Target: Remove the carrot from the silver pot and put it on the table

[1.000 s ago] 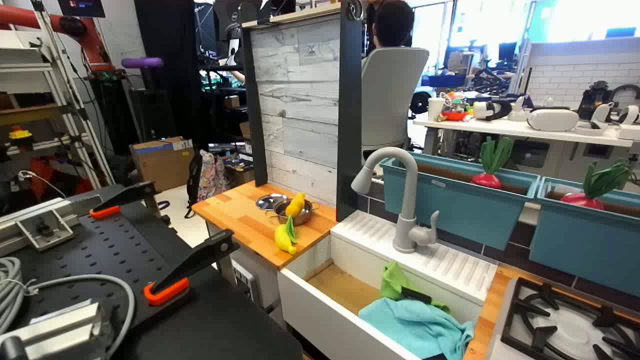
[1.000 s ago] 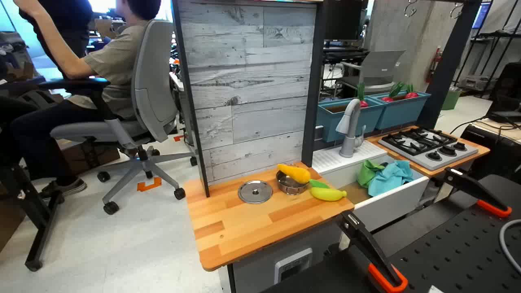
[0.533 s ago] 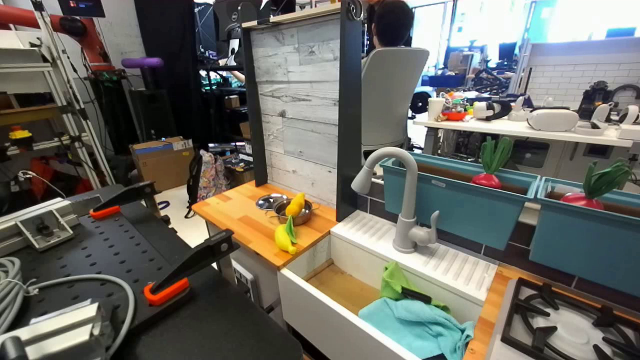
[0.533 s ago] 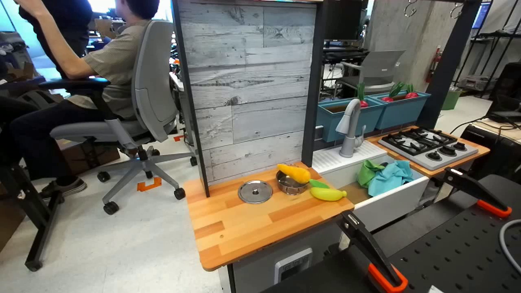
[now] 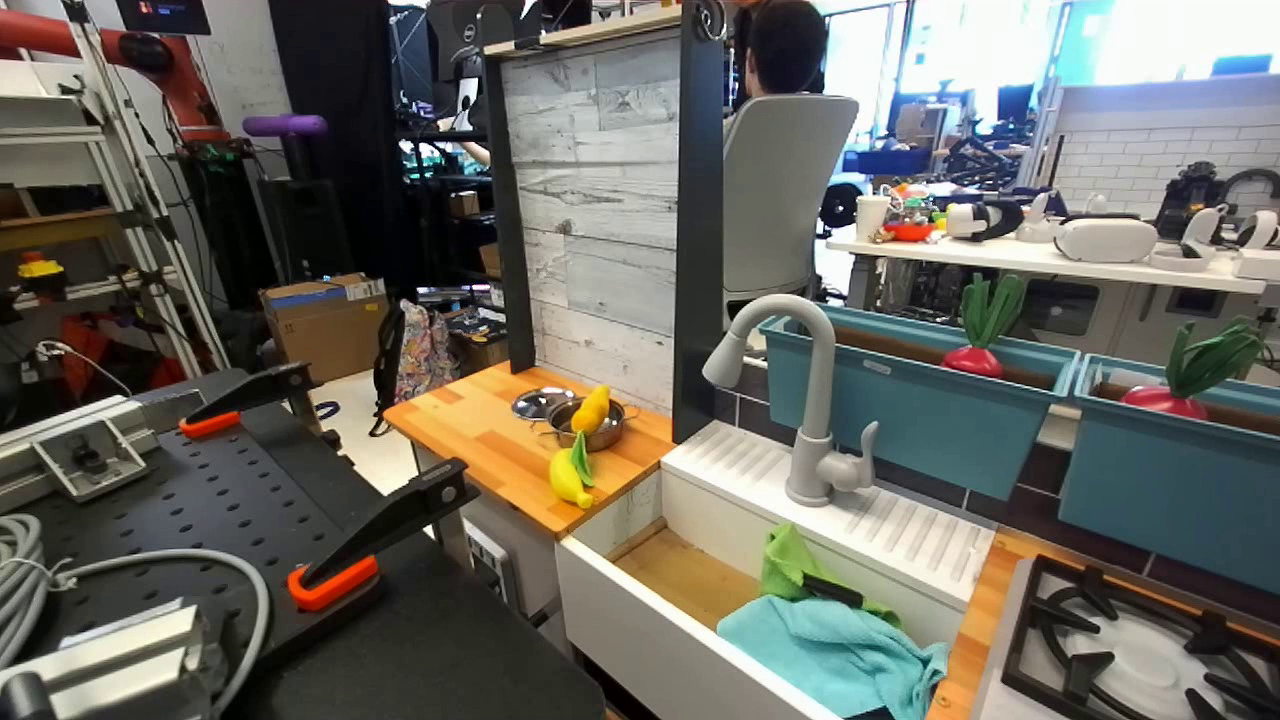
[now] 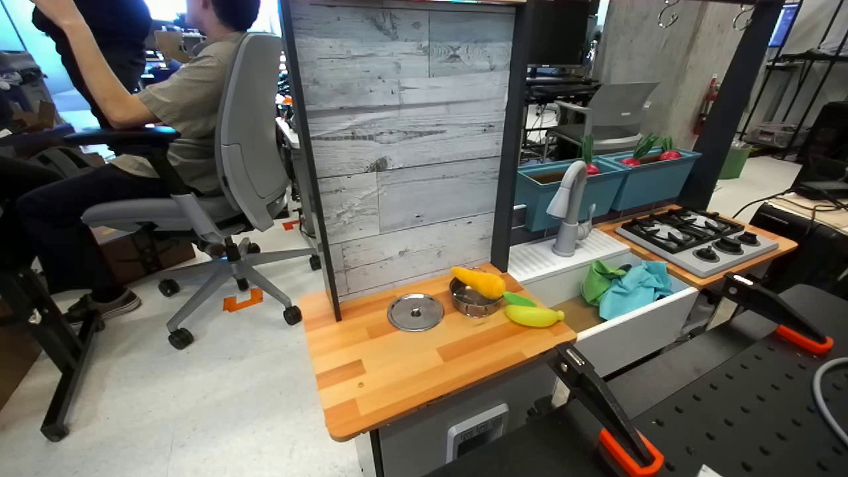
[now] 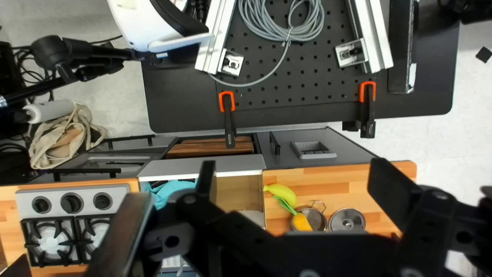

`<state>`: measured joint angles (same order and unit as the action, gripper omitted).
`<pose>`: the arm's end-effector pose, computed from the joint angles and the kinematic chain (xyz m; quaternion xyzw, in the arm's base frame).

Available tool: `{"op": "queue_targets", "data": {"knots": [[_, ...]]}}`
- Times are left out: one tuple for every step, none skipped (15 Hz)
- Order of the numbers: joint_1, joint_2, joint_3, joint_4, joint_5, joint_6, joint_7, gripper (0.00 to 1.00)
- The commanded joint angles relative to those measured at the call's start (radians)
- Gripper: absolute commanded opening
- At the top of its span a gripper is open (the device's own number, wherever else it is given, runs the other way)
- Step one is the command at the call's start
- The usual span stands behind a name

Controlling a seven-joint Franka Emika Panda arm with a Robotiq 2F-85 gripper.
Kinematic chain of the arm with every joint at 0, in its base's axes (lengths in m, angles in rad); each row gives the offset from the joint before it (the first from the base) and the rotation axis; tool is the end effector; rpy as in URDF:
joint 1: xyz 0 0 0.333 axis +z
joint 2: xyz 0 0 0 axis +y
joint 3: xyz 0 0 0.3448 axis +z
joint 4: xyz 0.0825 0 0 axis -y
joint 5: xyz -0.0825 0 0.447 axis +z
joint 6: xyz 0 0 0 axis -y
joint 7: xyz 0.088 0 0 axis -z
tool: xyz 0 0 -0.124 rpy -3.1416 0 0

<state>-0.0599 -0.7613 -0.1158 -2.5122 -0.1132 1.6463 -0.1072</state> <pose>0.3442 -0.0773 0.5061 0.9984 -0.0089 -0.0551 0.0095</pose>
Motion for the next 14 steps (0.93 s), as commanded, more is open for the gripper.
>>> {"op": "queue_targets", "data": {"knots": [[0.001, 0.127, -0.001, 0.0, 0.027, 0.175, 0.041, 1.0], [0.003, 0.168, 0.002, -0.007, 0.034, 0.24, 0.049, 1.0], [0.006, 0.211, 0.004, -0.004, 0.042, 0.292, 0.05, 1.0], [0.007, 0.262, 0.004, -0.006, 0.055, 0.357, 0.052, 1.0], [0.008, 0.317, 0.004, -0.008, 0.066, 0.425, 0.052, 1.0], [0.01, 0.369, 0.004, -0.001, 0.078, 0.471, 0.045, 1.0], [0.017, 0.421, 0.003, -0.006, 0.095, 0.523, 0.035, 1.0], [0.022, 0.468, 0.002, -0.002, 0.114, 0.559, 0.023, 1.0], [0.027, 0.52, 0.008, -0.004, 0.126, 0.611, 0.023, 1.0], [0.032, 0.568, 0.011, -0.002, 0.141, 0.656, 0.02, 1.0], [0.037, 0.615, 0.018, -0.005, 0.156, 0.72, 0.024, 1.0], [0.041, 0.66, 0.025, -0.003, 0.172, 0.774, 0.023, 1.0], [0.046, 0.705, 0.034, 0.002, 0.189, 0.826, 0.021, 1.0], [0.052, 0.751, 0.043, 0.008, 0.21, 0.878, 0.017, 1.0]]}}
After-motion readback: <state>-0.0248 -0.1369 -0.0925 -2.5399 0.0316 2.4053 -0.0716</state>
